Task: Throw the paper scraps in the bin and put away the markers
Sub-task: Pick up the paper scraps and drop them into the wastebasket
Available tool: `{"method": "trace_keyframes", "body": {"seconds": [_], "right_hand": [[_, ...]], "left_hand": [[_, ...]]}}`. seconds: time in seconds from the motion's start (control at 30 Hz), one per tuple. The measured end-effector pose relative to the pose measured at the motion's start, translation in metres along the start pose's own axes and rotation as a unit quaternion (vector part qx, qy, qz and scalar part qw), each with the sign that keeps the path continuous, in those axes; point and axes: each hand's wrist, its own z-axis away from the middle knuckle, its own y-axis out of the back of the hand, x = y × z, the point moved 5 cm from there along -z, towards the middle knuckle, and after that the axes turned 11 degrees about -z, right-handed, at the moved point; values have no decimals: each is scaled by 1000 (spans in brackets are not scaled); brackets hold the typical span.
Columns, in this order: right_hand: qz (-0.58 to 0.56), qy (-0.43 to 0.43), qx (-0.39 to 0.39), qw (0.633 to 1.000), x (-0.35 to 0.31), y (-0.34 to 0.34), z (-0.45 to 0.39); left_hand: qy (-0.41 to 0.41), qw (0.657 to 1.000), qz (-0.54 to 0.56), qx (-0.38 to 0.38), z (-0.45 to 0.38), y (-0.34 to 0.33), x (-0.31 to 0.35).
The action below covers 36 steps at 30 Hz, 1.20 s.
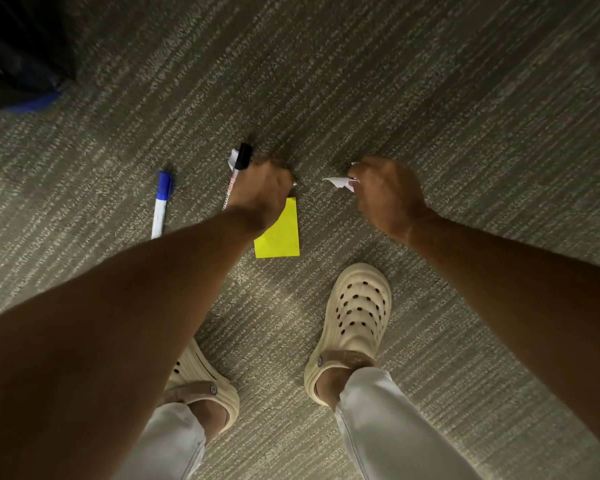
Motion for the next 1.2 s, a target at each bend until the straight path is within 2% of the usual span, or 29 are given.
{"method": "trace_keyframes", "body": {"seconds": [0.13,0.33,0.47,0.57,0.67,0.93,1.2], "right_hand": [[-8,-5,-2,1000,-4,5,2],[-9,-18,9,1000,-13,14,-1],[-9,-14,10,1000,-22,13,-9],[-11,1,6,1000,-27,9,-14],[-1,5,-5,1000,-27,4,-19],[20,29,-12,999,-37,-1,-34],[44,85,-3,995,-63,-8,-64]], "left_hand": [[7,999,15,-40,9,2,-8],[58,997,16,44,36,32,-66],[70,997,-24,-6,35,27,-99],[53,996,-33,-62,24,14,-96],[27,995,-50,-84,10,4,-87],[-59,991,-121,-14,10,0,-72],[-102,979,-170,-42,13,2,-65]]}}
